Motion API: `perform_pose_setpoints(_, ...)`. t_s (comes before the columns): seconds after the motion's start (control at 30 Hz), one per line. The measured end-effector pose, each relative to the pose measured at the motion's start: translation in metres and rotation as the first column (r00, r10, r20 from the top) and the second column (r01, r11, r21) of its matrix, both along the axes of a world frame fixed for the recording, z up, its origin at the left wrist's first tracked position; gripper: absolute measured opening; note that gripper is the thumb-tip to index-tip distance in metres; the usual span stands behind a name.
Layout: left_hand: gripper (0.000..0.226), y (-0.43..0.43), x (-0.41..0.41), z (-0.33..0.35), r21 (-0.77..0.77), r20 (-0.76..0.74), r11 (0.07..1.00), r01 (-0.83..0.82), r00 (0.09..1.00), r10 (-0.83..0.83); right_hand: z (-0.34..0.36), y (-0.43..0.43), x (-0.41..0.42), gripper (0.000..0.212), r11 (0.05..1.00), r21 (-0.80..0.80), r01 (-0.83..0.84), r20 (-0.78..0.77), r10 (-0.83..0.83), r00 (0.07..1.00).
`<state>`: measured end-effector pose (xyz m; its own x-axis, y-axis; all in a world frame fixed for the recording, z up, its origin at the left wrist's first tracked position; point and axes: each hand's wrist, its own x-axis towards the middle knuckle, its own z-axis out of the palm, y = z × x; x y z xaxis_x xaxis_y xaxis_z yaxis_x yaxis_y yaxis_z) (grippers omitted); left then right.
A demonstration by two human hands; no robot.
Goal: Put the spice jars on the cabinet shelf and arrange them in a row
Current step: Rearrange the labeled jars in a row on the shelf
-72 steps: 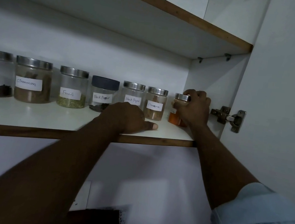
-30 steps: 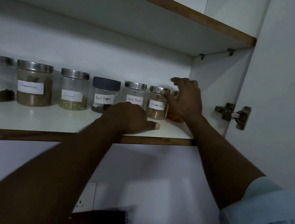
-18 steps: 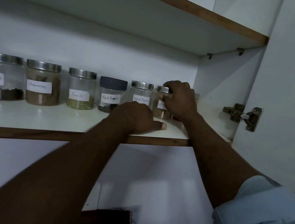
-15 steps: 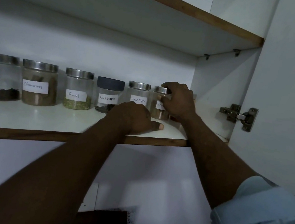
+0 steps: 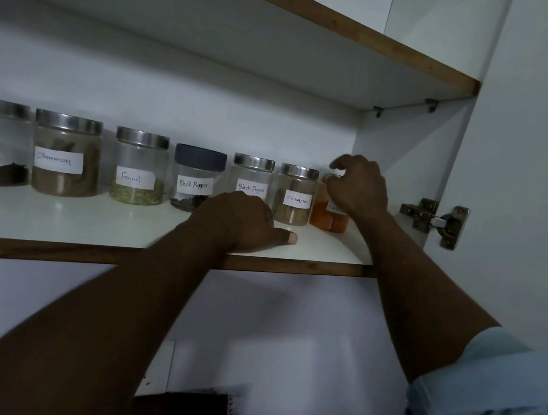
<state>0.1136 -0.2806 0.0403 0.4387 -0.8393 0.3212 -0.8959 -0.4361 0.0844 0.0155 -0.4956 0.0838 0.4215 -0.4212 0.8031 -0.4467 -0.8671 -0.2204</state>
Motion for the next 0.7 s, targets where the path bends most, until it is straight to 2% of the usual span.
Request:
perform_pose_setpoints(0.03,0.079,-0.001,0.0,0.0,0.001,0.001,1.0,-0.003,1.0,0.003,-0.002,-0.003,-0.002,0.041,1.0,0.025,0.007,-0.096,-0.005,0.995)
perform_pose_setpoints(0.1,0.08,-0.002,0.001,0.0,0.004,0.007,1.0,-0.009,1.0,0.009,-0.008,-0.007,-0.002,0.047,1.0,0.015,0.005,-0.158,-0.003,0.987)
perform_pose_setpoints(0.3,0.078,-0.001,0.002,-0.001,-0.007,0.015,1.0,-0.001,1.0,0.001,-0.015,-0.012,0.004,0.046,0.999,0.023,-0.033,-0.094,0.035,0.995)
perform_pose_setpoints(0.57,0.076,0.001,0.0,0.0,-0.014,0.023,1.0,-0.003,1.0,0.003,-0.017,-0.019,0.008,0.051,0.999,0.032,-0.016,-0.134,0.02,0.991)
perform_pose_setpoints(0.63,0.075,0.001,-0.002,0.0,-0.015,0.026,1.0,-0.005,1.0,0.005,-0.018,-0.019,0.007,0.053,1.0,-0.006,0.002,-0.145,-0.003,0.989)
perform_pose_setpoints(0.7,0.074,0.002,-0.002,0.0,-0.023,0.033,1.0,-0.005,0.999,0.005,-0.018,-0.015,0.005,0.055,0.998,-0.054,-0.024,-0.03,0.022,0.999)
